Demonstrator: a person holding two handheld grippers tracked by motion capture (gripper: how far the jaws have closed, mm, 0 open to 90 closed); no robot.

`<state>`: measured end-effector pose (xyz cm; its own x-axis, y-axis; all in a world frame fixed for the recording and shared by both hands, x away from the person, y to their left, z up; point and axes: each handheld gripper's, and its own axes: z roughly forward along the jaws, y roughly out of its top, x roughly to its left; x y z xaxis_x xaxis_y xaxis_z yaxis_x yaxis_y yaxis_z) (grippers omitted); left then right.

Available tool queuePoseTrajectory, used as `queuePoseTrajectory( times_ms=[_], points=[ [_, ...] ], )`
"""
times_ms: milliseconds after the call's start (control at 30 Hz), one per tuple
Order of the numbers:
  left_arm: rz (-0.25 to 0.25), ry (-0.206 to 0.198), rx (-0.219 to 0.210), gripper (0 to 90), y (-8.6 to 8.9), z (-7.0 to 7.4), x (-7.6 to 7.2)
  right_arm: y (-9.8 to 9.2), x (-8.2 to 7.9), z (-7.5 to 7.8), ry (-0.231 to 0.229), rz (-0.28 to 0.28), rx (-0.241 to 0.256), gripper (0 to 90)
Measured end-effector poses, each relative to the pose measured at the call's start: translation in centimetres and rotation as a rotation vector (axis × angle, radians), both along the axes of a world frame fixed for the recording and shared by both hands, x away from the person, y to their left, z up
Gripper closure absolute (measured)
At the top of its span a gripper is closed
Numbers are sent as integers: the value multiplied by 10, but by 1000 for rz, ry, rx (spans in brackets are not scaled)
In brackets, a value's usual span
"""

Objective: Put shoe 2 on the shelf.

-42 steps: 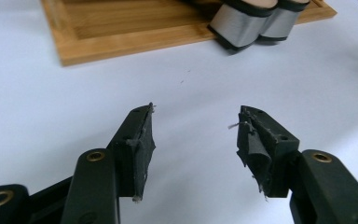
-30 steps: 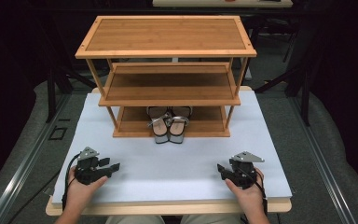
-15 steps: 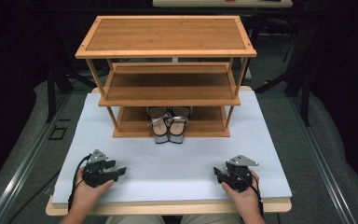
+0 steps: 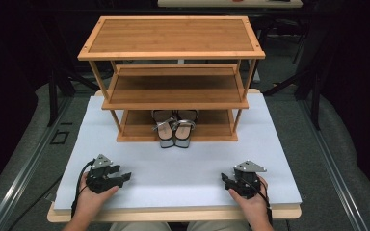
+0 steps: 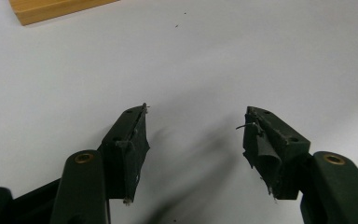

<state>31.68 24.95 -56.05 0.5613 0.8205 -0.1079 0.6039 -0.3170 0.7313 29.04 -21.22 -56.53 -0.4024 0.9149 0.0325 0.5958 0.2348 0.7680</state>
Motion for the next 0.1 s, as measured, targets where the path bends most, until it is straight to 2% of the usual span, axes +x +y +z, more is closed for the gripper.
queuePoseTrajectory(
  times_ms=[100],
  points=[
    [3,-3,-4,386,-1,1,1,-2,-2,1,-14,-11,8,431]
  ],
)
